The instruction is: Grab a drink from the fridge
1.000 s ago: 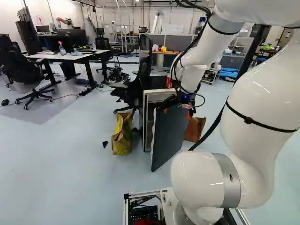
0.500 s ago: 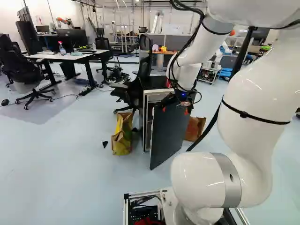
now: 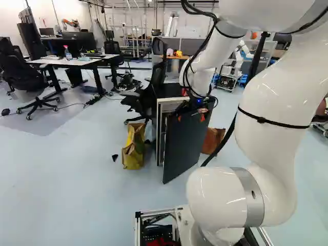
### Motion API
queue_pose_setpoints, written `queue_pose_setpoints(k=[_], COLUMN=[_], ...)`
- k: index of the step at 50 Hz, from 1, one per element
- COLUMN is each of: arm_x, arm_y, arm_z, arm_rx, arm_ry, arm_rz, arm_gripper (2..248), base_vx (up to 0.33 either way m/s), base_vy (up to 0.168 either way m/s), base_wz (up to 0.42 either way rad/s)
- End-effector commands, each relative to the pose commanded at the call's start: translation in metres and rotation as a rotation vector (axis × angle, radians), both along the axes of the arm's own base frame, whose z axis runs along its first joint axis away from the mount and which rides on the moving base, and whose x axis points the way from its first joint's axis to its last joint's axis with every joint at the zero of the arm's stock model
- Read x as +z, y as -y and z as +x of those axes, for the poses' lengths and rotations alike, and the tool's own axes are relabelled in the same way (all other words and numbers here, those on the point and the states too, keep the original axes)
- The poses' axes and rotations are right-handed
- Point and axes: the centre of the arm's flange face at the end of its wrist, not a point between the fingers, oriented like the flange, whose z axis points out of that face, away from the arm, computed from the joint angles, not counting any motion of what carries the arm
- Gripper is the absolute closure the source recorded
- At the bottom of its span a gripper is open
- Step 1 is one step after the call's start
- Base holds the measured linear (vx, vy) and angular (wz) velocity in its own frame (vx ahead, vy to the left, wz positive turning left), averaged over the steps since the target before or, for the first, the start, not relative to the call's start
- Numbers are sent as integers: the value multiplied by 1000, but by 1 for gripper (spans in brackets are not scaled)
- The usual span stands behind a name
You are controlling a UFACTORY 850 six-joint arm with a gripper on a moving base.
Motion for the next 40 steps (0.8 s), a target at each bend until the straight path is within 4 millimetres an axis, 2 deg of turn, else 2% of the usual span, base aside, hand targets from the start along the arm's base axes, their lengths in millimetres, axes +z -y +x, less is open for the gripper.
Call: queue_pose_setpoints(k=[40], arm_x=[0], arm_y=[-3], arm_z=[46], arm_rx=[130], arm_ry=[10], arm_rz=[-83], arm_gripper=[3], base_vx=[0], base_vy=[0], base_wz=[0])
